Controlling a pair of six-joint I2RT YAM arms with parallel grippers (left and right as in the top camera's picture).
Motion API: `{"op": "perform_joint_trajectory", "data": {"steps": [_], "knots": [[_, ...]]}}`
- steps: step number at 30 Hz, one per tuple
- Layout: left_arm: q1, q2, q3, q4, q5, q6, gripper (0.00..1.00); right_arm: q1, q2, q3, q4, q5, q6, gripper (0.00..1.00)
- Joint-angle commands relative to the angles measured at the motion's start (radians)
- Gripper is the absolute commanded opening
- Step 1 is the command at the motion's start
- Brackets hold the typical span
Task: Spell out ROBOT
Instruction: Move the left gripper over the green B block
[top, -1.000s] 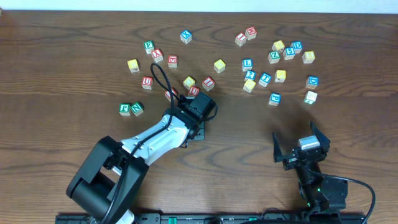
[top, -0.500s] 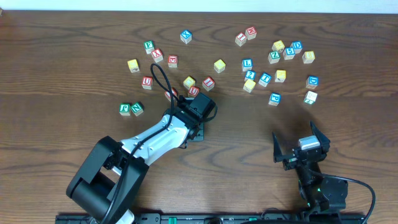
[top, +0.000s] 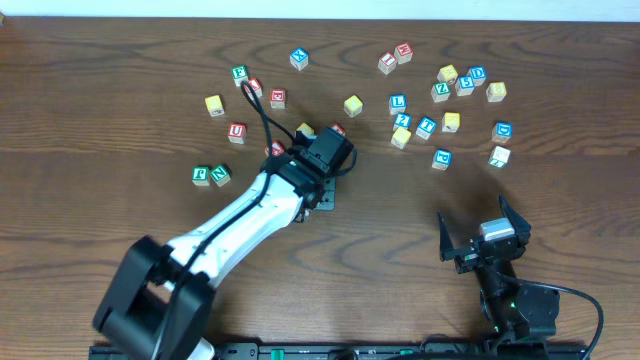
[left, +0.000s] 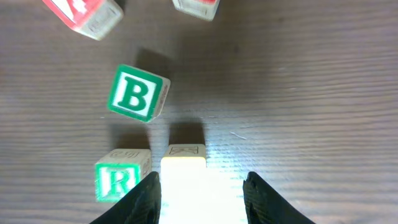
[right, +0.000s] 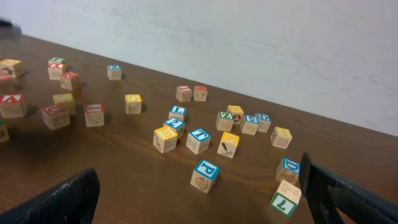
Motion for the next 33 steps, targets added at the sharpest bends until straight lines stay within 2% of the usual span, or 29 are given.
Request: {"op": "perform_joint_trajectory", "data": {"steps": [1, 11, 25, 27, 30, 33], "knots": [[0.0, -0.111, 0.034, -0.026, -0.017, 0.033, 0.42, -0.006, -0.002, -0.001, -0.004, 0.0, 0.015, 0.99], [0.0, -0.296, 0.035, -0.059, -0.017, 0.047, 0.43, -0.006, -0.002, -0.001, -0.004, 0.0, 0.015, 0.99], [0.0, -0.298, 0.035, -0.073, -0.017, 0.093, 0.43, -0.006, -0.002, -0.001, -0.004, 0.0, 0.015, 0.99], [0.0, -0.298, 0.035, -0.072, -0.017, 0.125, 0.44, -0.006, -0.002, -0.001, -0.004, 0.0, 0.015, 0.99], [0.0, -0.295, 0.035, -0.066, -0.03, 0.237, 0.44, -0.006, -0.002, -0.001, -0.004, 0.0, 0.015, 0.99], [0.002, -0.262, 0.035, -0.064, -0.16, 0.251, 0.44, -0.006, -0.002, -0.001, -0.004, 0.0, 0.015, 0.99]]}}
